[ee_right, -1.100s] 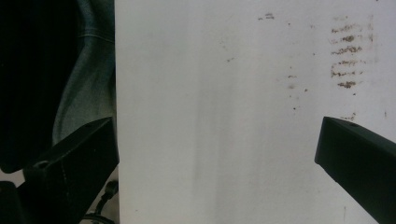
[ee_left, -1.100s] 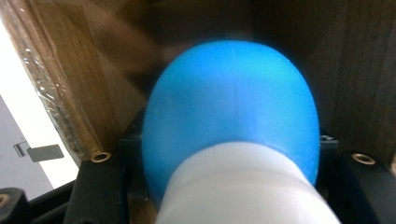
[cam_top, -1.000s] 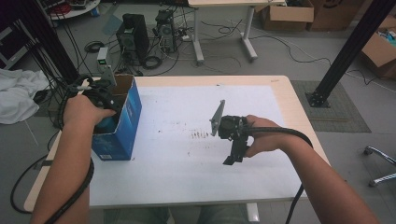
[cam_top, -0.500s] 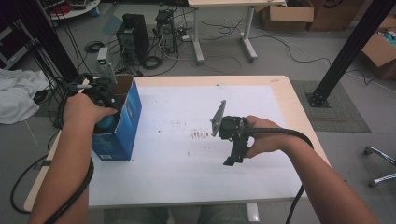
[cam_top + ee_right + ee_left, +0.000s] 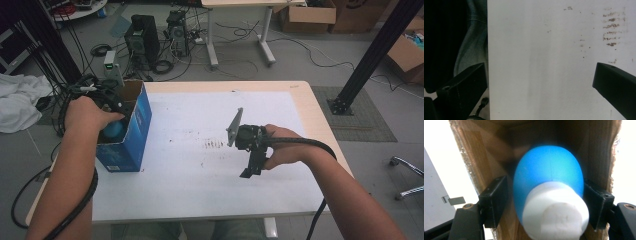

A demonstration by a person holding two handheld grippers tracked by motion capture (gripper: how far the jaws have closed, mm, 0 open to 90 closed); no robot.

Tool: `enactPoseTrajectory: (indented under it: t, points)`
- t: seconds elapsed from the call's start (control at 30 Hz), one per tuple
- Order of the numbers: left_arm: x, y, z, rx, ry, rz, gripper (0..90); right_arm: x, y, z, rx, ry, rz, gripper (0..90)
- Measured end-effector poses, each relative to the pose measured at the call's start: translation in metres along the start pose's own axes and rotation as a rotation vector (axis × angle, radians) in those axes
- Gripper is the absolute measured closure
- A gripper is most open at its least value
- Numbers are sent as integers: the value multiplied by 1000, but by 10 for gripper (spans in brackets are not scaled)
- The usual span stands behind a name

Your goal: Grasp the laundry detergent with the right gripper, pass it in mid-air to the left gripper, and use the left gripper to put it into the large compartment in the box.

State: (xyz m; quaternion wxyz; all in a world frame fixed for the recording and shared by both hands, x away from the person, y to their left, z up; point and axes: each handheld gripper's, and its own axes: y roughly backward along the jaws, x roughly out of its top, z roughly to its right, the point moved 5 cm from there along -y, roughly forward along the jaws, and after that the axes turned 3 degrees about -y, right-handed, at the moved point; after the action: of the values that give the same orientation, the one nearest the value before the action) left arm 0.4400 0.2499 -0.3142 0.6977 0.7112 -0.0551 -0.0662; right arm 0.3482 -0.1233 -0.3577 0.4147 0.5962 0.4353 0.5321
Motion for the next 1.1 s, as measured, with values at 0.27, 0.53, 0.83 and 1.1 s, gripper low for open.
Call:
enactPoseTrajectory:
  t: [0.27, 0.53, 0.83, 1.1]
  points:
    - [-2, 18, -2, -16, -12, 25, 251, 2, 0, -1, -2, 7, 3, 0]
    - [-4, 40, 4, -16, -59, 42, 159, 1, 0, -1, -2, 3, 7, 0]
    - [-3, 57, 12, 6, -95, 53, 157, 1, 0, -2, -3, -2, 6, 0]
    - [-2, 70, 24, 9, -148, 60, 116, 2, 0, -3, -2, -3, 11, 0]
